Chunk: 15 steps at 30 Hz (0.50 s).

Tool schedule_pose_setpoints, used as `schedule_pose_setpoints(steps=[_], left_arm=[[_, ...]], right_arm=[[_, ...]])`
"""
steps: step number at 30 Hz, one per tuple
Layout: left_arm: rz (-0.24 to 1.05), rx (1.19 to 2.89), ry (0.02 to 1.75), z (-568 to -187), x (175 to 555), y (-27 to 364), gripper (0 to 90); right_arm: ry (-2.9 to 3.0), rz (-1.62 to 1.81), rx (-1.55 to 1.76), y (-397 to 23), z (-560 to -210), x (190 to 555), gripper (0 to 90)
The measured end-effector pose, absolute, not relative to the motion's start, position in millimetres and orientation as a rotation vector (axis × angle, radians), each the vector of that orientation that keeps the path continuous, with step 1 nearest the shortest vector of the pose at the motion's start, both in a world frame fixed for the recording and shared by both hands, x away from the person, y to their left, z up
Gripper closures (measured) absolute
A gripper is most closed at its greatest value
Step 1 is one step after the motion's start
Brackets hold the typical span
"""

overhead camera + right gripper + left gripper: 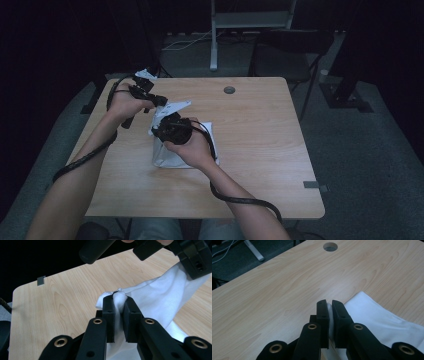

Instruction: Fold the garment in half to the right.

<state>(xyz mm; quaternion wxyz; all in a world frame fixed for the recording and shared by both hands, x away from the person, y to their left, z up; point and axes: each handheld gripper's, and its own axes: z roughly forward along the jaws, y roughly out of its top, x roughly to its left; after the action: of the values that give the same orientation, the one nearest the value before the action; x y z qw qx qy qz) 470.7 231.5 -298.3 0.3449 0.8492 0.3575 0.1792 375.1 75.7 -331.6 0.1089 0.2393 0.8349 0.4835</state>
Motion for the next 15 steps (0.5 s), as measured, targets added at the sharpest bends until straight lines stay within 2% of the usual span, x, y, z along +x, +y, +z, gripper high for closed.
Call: schedule_pose_setpoints(steps=[15], left_arm=[[0.462, 2.208, 0.916, -297.3, 470.8, 224.0, 85.4]], right_arm=[[2.444, 1.418, 0.712, 64.9, -330.8, 374.3, 82.2]])
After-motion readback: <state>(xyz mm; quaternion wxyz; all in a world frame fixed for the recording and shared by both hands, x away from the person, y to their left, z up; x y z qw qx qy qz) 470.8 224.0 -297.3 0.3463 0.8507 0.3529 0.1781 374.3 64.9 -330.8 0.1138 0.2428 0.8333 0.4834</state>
